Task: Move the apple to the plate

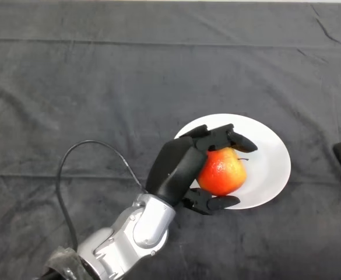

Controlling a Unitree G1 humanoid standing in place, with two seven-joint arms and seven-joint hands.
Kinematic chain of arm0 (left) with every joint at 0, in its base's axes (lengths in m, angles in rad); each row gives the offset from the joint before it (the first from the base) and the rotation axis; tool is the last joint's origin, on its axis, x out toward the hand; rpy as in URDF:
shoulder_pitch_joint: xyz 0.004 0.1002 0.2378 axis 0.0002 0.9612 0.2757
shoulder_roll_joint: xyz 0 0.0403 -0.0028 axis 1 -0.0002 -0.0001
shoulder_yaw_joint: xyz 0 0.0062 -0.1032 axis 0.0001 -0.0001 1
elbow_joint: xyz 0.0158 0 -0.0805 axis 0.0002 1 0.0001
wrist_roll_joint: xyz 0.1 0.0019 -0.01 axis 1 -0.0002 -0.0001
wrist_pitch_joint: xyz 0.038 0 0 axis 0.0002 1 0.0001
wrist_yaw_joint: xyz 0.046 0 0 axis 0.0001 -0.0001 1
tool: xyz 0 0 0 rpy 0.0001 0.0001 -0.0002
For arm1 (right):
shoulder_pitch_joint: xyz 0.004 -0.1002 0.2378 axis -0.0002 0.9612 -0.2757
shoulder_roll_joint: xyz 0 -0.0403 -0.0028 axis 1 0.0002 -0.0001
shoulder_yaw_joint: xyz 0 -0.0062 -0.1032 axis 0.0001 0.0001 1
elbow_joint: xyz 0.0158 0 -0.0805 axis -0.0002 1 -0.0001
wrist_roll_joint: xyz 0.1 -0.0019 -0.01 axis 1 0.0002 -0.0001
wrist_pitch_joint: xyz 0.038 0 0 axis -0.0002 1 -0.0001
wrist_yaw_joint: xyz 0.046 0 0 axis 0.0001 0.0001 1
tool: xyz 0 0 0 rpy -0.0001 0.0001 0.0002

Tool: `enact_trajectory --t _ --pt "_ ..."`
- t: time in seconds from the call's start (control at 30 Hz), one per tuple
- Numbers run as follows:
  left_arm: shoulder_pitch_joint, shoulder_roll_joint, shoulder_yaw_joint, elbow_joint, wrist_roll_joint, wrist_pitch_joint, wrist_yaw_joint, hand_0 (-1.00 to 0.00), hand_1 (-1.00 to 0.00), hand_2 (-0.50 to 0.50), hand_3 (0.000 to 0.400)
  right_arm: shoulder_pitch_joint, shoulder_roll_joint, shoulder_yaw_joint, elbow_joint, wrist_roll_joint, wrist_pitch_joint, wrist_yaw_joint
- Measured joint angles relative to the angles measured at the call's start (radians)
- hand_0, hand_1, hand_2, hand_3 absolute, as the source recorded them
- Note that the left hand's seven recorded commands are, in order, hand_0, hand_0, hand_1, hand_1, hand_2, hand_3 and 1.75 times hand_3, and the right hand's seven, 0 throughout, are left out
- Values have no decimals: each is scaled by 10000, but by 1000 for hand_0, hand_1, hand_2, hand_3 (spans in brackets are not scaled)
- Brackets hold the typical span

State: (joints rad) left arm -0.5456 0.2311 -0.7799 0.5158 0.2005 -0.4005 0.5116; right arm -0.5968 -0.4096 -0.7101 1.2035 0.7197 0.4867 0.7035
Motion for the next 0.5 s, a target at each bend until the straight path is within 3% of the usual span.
enact_trajectory --t 0.07,0.1,0.13,0.17,0.2,0.3,0.5 --pt "-1 1 -5 15 0 -26 0 -953 -451 -251 381 0 0 0 0 0 0 0" --pt "-2 1 -6 16 -1 -36 0 -733 -176 -278 293 0 0 0 0 0 0 0" --pt "-3 2 -8 16 -1 -46 0 -596 -16 -290 238 0 0 0 0 0 0 0" --pt "-4 5 -20 16 -3 -50 0 -498 0 -249 199 0 0 0 0 0 0 0" --pt "-9 10 -50 16 -7 -51 0 -235 0 -118 94 0 0 0 0 0 0 0" --pt "-39 41 -289 16 -63 -52 3 0 0 0 0 0 0 0 0 0 0 1" --pt "-227 47 -366 16 -202 -53 3 0 0 0 0 0 0 0 0 0 0 1"
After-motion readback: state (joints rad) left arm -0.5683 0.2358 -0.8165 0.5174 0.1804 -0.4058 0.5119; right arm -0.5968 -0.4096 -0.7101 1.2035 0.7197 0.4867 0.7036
